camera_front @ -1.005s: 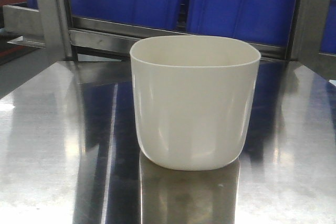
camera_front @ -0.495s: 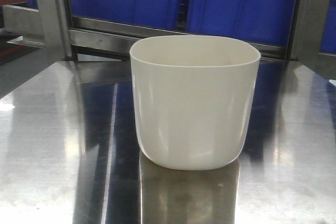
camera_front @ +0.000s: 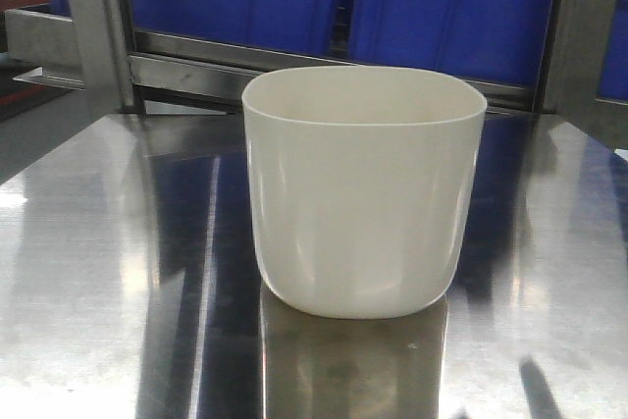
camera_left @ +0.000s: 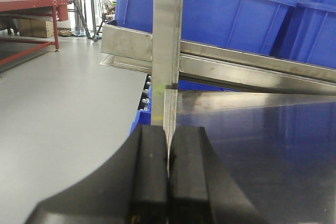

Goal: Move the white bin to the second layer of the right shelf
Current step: 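Move the right gripper down to the white bin's rim and close, then lift the white bin off the table with the right gripper, then hold the bin raised in the right gripper while backing away, then turn the base away from the table carrying the bin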

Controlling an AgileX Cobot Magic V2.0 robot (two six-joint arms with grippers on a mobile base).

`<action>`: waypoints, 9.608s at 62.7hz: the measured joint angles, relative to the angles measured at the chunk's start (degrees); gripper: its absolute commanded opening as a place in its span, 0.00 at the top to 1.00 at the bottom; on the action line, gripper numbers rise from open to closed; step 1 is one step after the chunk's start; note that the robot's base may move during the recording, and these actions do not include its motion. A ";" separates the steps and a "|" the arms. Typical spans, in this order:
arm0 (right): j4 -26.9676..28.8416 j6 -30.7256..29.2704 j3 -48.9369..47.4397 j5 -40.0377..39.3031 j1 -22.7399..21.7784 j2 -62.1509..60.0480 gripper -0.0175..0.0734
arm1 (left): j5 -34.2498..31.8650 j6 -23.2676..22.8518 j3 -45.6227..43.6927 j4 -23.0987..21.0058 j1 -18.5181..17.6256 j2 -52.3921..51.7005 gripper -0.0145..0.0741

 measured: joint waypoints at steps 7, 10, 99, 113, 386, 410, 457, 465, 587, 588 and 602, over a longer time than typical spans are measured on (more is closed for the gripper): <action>0.13 0.00 -1.04 0.03 3.70 2.73 0.18 | 0.00 0.00 0.00 0.00 0.00 0.00 0.74; 0.24 0.00 -1.42 0.03 5.10 3.82 0.18 | 0.00 0.00 0.00 0.00 0.00 0.00 0.74; 0.36 0.00 -1.64 -4.32 9.03 23.13 0.39 | 0.00 0.00 0.00 0.00 0.00 0.00 0.74; 0.33 0.00 -1.64 -5.79 9.03 23.13 0.75 | 0.00 0.00 0.00 0.00 0.00 0.00 0.74; -5.21 -0.10 29.21 -29.96 -3.77 -36.73 0.75 | 0.00 0.00 0.00 0.00 0.00 0.00 0.74; -5.21 -0.10 29.21 -29.96 -3.77 -36.73 0.75 | 0.00 0.00 0.00 0.00 0.00 0.00 0.74; -5.21 -0.10 29.21 -29.85 -3.77 -36.82 0.75 | 0.00 0.00 0.00 0.00 0.00 0.00 0.74; -5.21 -0.10 29.21 -29.85 -3.77 -36.82 0.75 | 0.00 0.00 0.00 0.00 0.00 0.00 0.74; -5.21 -0.10 29.21 -29.75 -3.77 -36.82 0.75 | 0.00 0.00 0.00 0.00 0.00 0.00 0.74; -5.21 -0.10 29.21 -29.75 -3.77 -36.82 0.75 | 0.00 0.00 0.00 0.00 0.00 0.00 0.74; -5.21 -0.10 29.21 -29.75 -3.77 -36.82 0.75 | 0.00 0.00 0.00 0.00 0.00 0.00 0.74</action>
